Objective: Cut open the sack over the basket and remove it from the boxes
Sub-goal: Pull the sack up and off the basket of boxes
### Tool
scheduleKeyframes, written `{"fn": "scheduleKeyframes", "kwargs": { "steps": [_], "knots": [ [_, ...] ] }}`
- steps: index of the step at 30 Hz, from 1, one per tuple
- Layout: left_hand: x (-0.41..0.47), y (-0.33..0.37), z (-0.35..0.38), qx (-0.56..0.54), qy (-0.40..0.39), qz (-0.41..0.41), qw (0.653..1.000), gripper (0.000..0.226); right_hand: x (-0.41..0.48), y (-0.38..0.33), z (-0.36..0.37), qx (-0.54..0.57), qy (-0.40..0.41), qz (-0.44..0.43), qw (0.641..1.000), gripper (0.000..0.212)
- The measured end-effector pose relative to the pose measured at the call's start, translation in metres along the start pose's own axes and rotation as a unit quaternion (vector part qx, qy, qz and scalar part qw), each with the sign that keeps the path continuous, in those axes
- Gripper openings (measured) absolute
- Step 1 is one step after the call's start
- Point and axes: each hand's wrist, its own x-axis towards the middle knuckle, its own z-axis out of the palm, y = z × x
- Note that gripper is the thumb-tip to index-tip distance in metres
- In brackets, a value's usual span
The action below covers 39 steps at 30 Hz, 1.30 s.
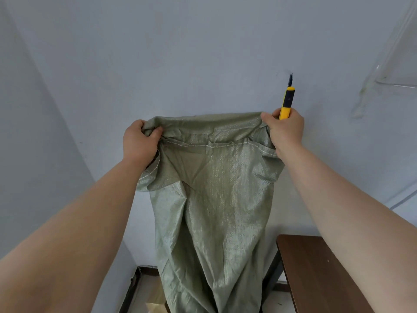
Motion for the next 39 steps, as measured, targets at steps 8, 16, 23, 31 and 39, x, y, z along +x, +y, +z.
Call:
{"fn": "scheduleKeyframes", "kwargs": {
  "steps": [8,16,23,31,39],
  "knots": [
    [0.001,0.003,0.004,0.007,0.001,0.012,1.0,0.018,0.0,0.002,-0.004,-0.005,-0.002,0.002,1.0,0.032],
    [0.014,0.023,0.001,-0.014,0.022,0.023,0.999,0.02,0.006,-0.025,-0.004,0.014,0.008,-0.016,1.0,0.032],
    [0.01,0.019,-0.007,-0.015,0.029,0.014,0.999,0.021,0.0,-0.019,-0.002,0.016,-0.005,0.003,1.0,0.031],
    [0.011,0.024,-0.017,-0.009,0.04,0.012,0.999,0.018,0.001,-0.028,0.005,0.022,-0.015,-0.004,1.0,0.031],
    [0.008,0.02,-0.018,-0.015,0.04,0.006,0.999,0.017,-0.002,-0.025,0.009,0.019,-0.021,0.0,1.0,0.031]
  ]
}}
